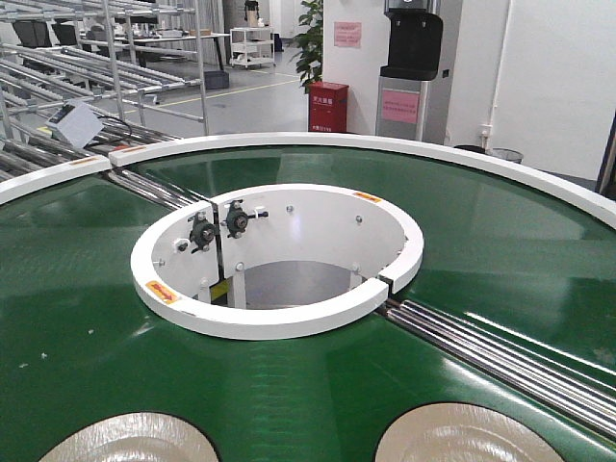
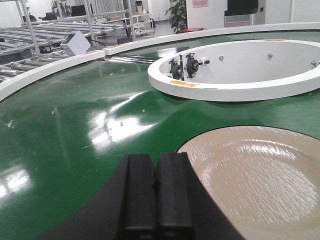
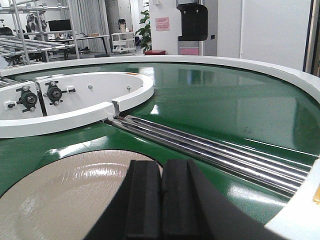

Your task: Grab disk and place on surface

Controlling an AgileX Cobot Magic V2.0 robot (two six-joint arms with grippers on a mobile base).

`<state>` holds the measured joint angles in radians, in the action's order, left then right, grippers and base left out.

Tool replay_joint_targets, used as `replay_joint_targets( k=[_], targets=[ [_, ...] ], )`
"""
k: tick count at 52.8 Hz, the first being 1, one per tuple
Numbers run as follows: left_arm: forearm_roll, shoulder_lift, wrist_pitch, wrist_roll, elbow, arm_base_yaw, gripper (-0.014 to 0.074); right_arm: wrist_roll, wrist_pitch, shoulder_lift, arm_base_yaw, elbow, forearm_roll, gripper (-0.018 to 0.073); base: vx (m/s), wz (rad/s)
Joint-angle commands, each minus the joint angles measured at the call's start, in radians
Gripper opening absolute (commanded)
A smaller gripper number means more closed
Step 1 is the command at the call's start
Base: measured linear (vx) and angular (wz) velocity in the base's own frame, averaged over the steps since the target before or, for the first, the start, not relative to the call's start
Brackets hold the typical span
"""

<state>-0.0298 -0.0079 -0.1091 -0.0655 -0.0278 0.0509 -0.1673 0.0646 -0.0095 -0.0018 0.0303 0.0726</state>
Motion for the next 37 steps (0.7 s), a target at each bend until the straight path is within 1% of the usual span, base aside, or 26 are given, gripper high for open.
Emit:
replay_joint_targets(
  k=[1, 37],
  targets=[
    [0.001, -0.017, 0.08, 0.01, -0.012, -0.002, -0.0005, 0.002, -0.086, -0.012, -0.001, 0.019, 0.006, -0.0009, 0.0, 0.0],
    [0.001, -0.017, 0.08, 0.01, -0.012, -0.002, -0.0005, 0.002, -0.086, -0.012, -0.001, 0.019, 0.006, -0.0009, 0.0, 0.0]
  ],
)
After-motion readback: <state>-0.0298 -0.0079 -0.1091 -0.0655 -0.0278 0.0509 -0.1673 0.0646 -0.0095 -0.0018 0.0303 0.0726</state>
